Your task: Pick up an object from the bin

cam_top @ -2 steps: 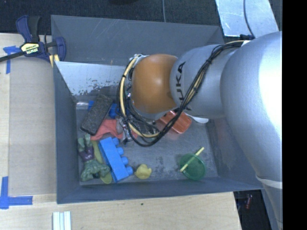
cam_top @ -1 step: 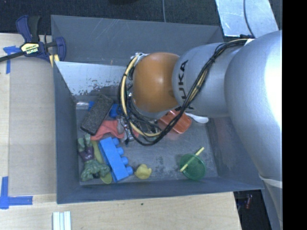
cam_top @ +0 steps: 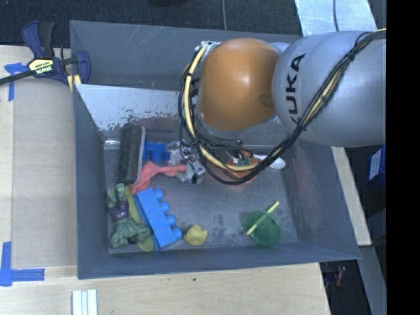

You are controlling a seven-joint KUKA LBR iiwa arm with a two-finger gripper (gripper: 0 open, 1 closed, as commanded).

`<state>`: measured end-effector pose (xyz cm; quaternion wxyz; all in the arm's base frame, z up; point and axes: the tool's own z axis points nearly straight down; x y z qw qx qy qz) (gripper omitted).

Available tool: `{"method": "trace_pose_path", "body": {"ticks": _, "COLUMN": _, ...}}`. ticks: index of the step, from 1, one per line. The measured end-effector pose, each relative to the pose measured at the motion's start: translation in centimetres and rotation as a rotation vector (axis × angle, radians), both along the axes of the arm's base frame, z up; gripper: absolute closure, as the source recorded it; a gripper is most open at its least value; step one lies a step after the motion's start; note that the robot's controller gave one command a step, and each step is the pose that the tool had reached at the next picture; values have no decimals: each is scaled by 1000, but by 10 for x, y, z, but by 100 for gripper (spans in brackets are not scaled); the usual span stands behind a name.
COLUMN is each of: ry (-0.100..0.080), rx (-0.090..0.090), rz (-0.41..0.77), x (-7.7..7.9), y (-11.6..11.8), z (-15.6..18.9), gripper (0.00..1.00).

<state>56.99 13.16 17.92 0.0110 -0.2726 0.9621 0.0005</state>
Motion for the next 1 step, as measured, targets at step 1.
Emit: {"method": "trace_pose_path", "body": {"ticks": 1, "ry": 9, "rx": 1, "rz": -129, "x": 4, "y": 4, "z": 9, "gripper": 100}}
